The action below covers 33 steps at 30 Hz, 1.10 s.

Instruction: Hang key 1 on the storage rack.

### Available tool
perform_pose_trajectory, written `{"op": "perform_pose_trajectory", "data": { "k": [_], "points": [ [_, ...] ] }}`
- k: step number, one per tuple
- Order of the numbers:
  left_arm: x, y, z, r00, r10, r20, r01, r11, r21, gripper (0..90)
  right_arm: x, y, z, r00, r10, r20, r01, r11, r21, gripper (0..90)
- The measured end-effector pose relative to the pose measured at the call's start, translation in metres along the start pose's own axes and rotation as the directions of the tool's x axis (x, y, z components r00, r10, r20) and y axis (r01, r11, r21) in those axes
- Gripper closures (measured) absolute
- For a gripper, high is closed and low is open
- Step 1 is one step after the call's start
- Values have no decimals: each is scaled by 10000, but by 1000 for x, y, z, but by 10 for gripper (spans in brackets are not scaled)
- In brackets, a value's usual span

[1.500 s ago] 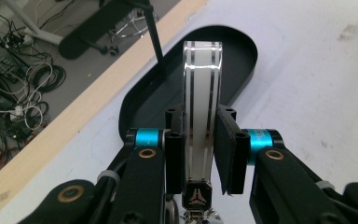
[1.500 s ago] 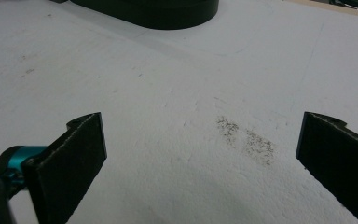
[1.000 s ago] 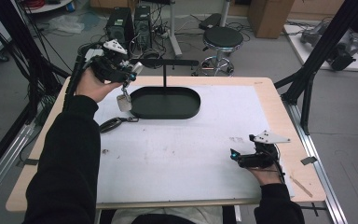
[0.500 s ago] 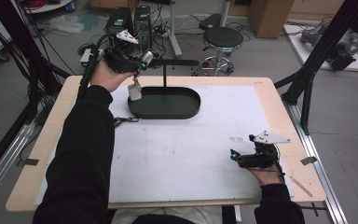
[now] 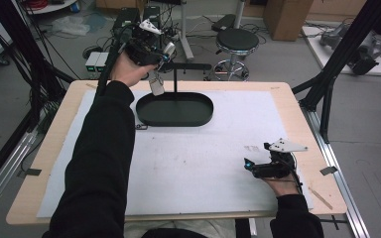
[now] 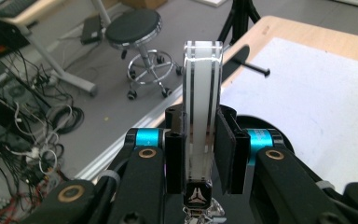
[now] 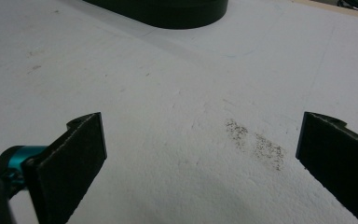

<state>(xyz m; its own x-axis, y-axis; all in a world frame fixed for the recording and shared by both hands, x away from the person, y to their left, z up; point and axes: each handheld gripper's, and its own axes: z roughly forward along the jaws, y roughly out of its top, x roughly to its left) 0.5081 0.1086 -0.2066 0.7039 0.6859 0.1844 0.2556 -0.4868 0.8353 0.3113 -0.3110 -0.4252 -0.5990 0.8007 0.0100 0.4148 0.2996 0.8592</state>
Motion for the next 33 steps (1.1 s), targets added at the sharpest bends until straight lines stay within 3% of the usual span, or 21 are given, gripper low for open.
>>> {"op": "perform_pose_trajectory", "data": {
  "k": [3,10,14,26,33],
  "points": [
    [0,5,2,9999,-115,-18,114,9998,-169,749,1,0,-1,10000,-18,20,18,10000,20,8],
    [-4,12,15,10000,71,39,-71,10000,-69,749,2,-2,-3,10000,41,38,-41,10000,53,8],
    [-4,12,23,9996,179,-232,-178,9998,46,749,1,-2,-3,10000,44,52,-44,10000,58,8],
    [6,8,40,9954,-311,-902,313,9995,9,749,0,-4,-2,10000,-24,67,23,9999,134,8],
    [4,8,44,9961,-543,-691,538,9985,-87,749,1,-4,-2,9999,-65,79,63,9997,221,8]
  ]
}}
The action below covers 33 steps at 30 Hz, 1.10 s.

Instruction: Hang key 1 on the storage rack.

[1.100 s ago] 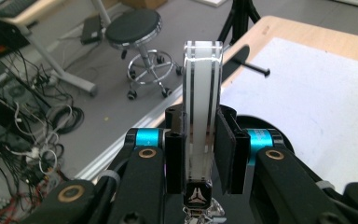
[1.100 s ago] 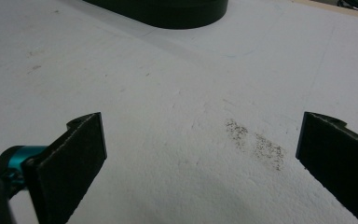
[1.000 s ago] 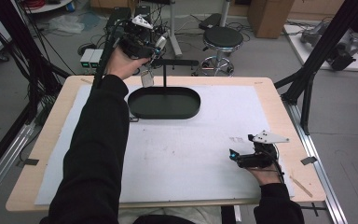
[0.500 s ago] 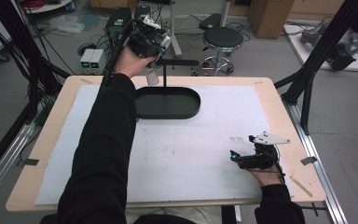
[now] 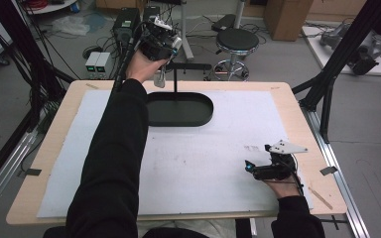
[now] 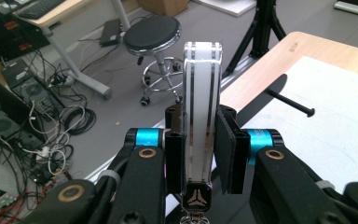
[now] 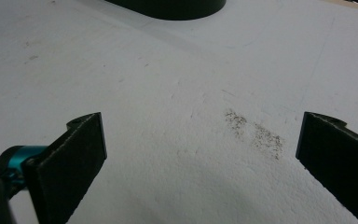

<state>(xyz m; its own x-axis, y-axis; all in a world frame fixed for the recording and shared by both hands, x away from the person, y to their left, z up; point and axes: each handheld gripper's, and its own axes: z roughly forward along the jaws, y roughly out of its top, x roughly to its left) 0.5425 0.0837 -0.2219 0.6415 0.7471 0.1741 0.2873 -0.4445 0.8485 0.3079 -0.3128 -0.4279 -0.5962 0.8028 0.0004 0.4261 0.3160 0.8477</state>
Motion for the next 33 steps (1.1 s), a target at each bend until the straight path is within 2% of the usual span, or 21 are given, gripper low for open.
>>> {"op": "perform_pose_trajectory", "data": {
  "k": [3,6,9,11,16,20,21,24,25,27,30,31,33],
  "points": [
    [-2,1,0,9999,-40,111,40,10000,-5,749,0,0,0,10000,-29,-10,29,10000,44,8],
    [-3,1,0,10000,-44,10,44,10000,-30,749,1,0,0,10000,-10,-18,10,10000,58,8],
    [-3,1,0,9998,-215,5,215,9998,-53,748,1,0,0,10000,-54,-38,55,9999,87,8],
    [-4,1,3,9999,-132,-104,132,9999,-8,749,1,0,1,10000,-65,-73,65,9999,103,8],
    [-4,1,13,9982,-448,-397,442,9989,-162,748,1,-1,2,9999,-133,-66,135,9997,210,8],
    [-4,0,17,9974,-425,-574,422,9991,-61,748,1,-1,3,9997,-222,-46,223,9995,209,8],
    [-4,-1,20,9967,-472,-666,479,9988,95,748,1,-1,2,9998,-183,-45,184,9995,264,8],
    [-4,-3,19,9967,-435,-689,437,9990,7,740,1,-2,2,9998,-187,-49,189,9994,293,8],
    [-4,-3,19,9963,-527,-673,516,9985,-176,685,1,-2,1,9998,-198,-43,199,9994,298,8],
    [-4,-4,16,9954,-530,-798,524,9986,-99,482,1,-2,1,9998,-187,-12,188,9994,276,8],
    [-3,-7,14,9966,-384,-735,383,9993,-23,273,1,-2,0,9999,-156,-11,156,9995,291,8],
    [-3,-8,14,9969,-379,-688,377,9993,-37,273,1,-2,0,9999,-156,-11,156,9995,291,8],
    [0,-11,12,9978,-506,-419,507,9987,18,157,2,-3,0,9999,-164,3,164,9996,250,8]
  ]
}}
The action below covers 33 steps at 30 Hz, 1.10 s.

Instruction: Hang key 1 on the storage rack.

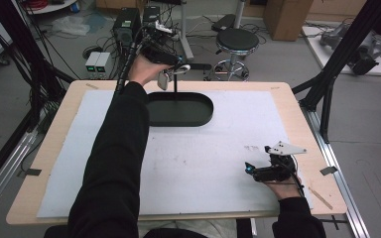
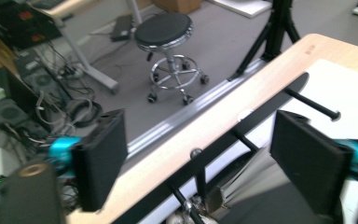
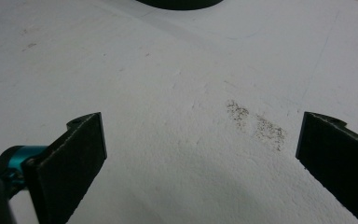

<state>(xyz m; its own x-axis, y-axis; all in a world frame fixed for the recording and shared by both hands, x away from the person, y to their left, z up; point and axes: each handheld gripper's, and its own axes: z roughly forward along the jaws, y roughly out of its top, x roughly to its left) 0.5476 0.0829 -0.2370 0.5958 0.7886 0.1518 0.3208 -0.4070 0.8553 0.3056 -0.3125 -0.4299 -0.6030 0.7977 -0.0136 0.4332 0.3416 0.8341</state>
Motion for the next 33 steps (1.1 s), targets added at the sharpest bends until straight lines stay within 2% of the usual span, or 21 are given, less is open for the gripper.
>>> {"op": "perform_pose_trajectory", "data": {
  "k": [2,3,4,5,6,7,10,14,18,22,23,24,27,28,33],
  "points": [
    [3,-3,-2,9993,-172,325,169,9998,89,125,0,0,0,10000,-34,16,34,10000,10,8],
    [6,-6,-3,9971,-305,695,295,9995,151,54,0,0,-1,10000,2,32,-2,10000,16,8],
    [9,-8,-5,9942,-464,968,445,9988,226,45,0,0,-1,10000,-2,38,2,10000,9,8],
    [9,-8,-5,9942,-464,968,445,9988,226,17,0,0,-1,10000,-2,38,2,10000,9,8],
    [11,-10,-6,9910,-616,1191,581,9978,331,17,0,0,0,10000,-7,21,6,10000,19,8],
    [14,-14,-9,9863,-603,1537,558,9979,333,17,0,0,0,10000,-9,17,9,10000,19,8],
    [15,-17,-13,9872,-466,1524,423,9986,318,17,0,0,0,10000,-16,26,16,10000,24,8],
    [21,-28,-26,9828,-539,1764,533,9985,84,17,0,0,0,10000,-8,38,8,10000,31,8],
    [23,-36,-33,9828,-475,1785,457,9989,139,17,1,0,0,10000,-23,40,22,10000,61,8],
    [24,-45,-41,9800,-536,1919,524,9986,112,17,1,0,0,10000,-1,59,1,10000,68,8],
    [24,-47,-43,9779,-512,2027,475,9986,229,17,1,0,1,10000,-36,60,35,10000,81,8],
    [22,-50,-45,9772,-326,2098,266,9992,315,17,1,0,1,10000,-30,52,30,10000,73,8],
    [18,-52,-48,9764,-163,2152,107,9996,271,17,1,0,0,10000,-11,77,10,10000,89,8],
    [17,-53,-49,9743,-124,2248,69,9997,251,17,1,0,0,10000,-11,77,10,10000,89,8],
    [16,-58,-56,9744,35,2247,-97,9996,265,17,1,0,0,10000,-29,81,28,9999,102,8]
  ]
}}
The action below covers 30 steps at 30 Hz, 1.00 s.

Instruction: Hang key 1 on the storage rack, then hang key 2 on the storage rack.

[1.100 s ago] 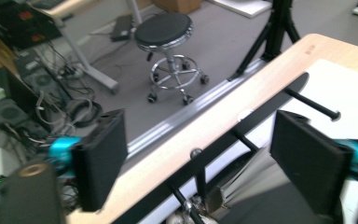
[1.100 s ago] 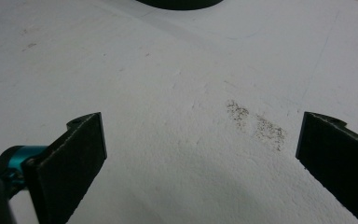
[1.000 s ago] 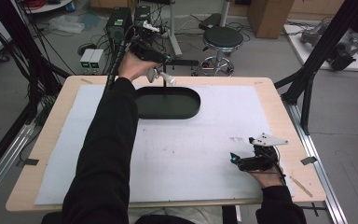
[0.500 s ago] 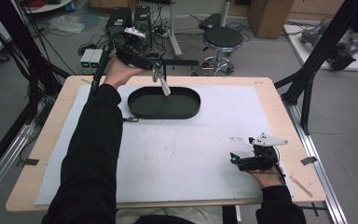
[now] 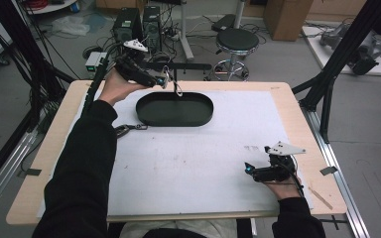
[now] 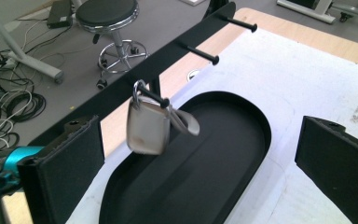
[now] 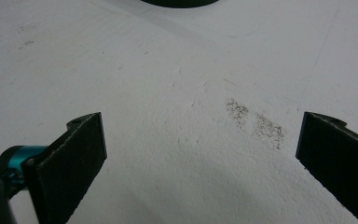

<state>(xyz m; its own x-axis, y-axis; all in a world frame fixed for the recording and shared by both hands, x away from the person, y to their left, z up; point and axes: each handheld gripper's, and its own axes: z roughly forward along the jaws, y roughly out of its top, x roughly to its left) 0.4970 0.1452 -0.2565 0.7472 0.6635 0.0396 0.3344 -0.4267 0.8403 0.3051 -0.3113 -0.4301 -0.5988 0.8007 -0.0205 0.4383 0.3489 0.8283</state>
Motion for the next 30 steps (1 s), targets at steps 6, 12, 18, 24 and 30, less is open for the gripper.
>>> {"op": "perform_pose_trajectory", "data": {
  "k": [6,12,18,24,30],
  "points": [
    [3,-13,-8,9999,-81,-73,82,9999,142,17,0,0,0,10000,-6,14,6,10000,7,8],
    [6,-31,-16,9998,-181,-125,186,9989,434,17,-1,0,0,10000,-8,15,8,10000,27,8],
    [9,-53,-19,9994,-344,-55,347,9974,629,17,1,0,0,10000,-30,14,30,10000,33,8],
    [12,-71,-19,9992,-375,101,364,9954,891,17,1,1,2,10000,-29,8,29,10000,69,8],
    [13,-83,-20,9991,-290,320,259,9951,952,17,1,1,2,10000,-47,30,47,9999,101,8]
  ]
}}
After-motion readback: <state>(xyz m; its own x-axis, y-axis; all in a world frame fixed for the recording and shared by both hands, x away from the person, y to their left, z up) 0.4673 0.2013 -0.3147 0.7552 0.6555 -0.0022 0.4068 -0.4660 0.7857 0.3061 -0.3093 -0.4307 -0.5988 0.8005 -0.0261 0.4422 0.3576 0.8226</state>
